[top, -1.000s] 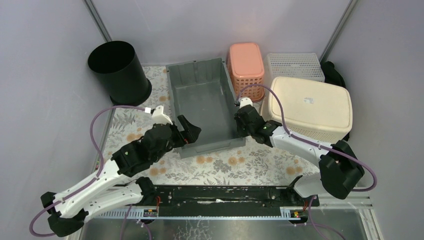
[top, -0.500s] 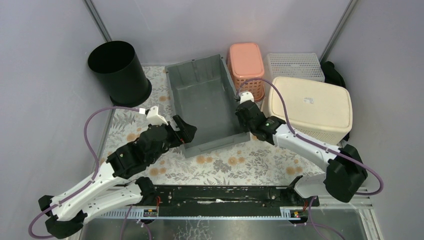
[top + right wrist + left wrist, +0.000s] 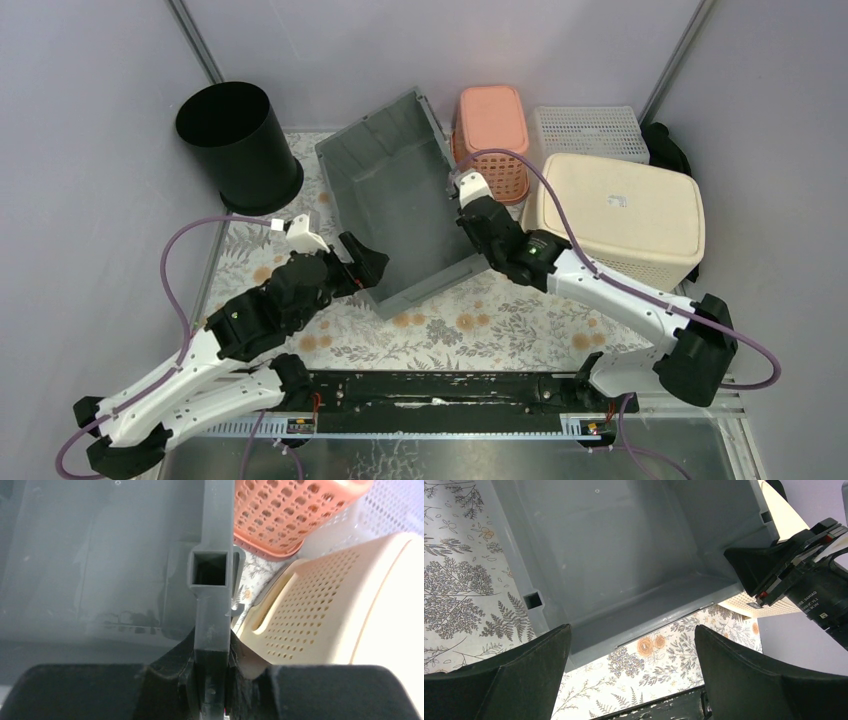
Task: Turn the large container upside down
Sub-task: Turn the container upside down at the center of the board.
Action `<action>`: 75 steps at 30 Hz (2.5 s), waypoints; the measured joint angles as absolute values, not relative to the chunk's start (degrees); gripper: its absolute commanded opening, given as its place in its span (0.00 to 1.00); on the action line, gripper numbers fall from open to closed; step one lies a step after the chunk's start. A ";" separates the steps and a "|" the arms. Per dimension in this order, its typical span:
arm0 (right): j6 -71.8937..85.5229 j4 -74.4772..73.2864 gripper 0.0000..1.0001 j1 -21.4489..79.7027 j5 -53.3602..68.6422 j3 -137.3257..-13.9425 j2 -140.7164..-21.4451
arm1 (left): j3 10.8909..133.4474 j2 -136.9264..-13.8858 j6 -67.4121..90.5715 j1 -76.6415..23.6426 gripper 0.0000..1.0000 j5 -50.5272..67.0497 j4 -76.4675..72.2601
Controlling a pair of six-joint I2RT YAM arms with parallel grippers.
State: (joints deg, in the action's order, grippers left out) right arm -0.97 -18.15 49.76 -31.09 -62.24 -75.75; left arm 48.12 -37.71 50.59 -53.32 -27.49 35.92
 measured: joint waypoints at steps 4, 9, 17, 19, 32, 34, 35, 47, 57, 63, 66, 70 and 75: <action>-5.78 -17.76 0.00 52.47 -35.81 -64.12 -77.34 | 48.12 -37.10 50.57 -53.32 1.00 -27.73 36.18; -10.11 -14.94 0.00 55.86 -43.09 -64.12 -78.59 | 48.12 -35.68 50.57 -53.32 1.00 -28.93 37.50; -19.38 -8.16 0.00 60.73 -50.61 -63.94 -78.91 | 50.06 -31.14 50.72 -53.32 1.00 -32.58 42.09; -22.55 -5.96 0.00 61.69 -52.27 -63.75 -78.91 | 50.92 -29.89 50.81 -53.32 1.00 -33.71 43.05; -43.97 12.01 0.00 65.91 -61.10 -58.76 -78.04 | 51.79 -29.80 50.87 -53.32 1.00 -36.18 44.99; -47.55 14.09 0.00 66.24 -62.15 -58.39 -78.04 | 51.79 -29.93 50.87 -53.32 1.00 -36.21 45.01; -49.56 15.05 0.00 66.43 -62.65 -58.24 -78.04 | 51.79 -29.91 50.87 -53.32 1.00 -36.25 45.06; -67.37 19.73 0.02 70.19 -67.11 -57.84 -78.85 | 51.79 -29.74 50.87 -53.32 1.00 -36.34 45.10; -79.09 33.21 0.40 74.74 -69.60 -56.55 -84.05 | 51.79 -28.60 50.92 -53.32 1.00 -36.53 45.76; -81.69 41.12 0.65 76.55 -70.94 -56.23 -85.52 | 51.79 -28.27 50.92 -53.32 1.00 -36.67 46.35; -78.22 37.65 0.72 77.38 -71.02 -57.19 -85.52 | 51.79 -28.27 50.92 -53.32 1.00 -36.67 46.39; -67.57 24.93 0.80 78.26 -69.82 -61.54 -85.45 | 51.79 -28.25 50.92 -53.32 1.00 -36.69 46.39; -50.06 4.29 0.83 78.76 -62.98 -70.11 -85.36 | 51.79 -28.25 50.92 -53.32 1.00 -36.69 46.39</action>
State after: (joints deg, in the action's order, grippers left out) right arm -50.06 4.29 78.76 -62.98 -70.11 -85.36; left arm 51.79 -28.25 50.92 -53.32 -36.69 46.39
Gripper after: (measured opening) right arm 0.816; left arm 0.998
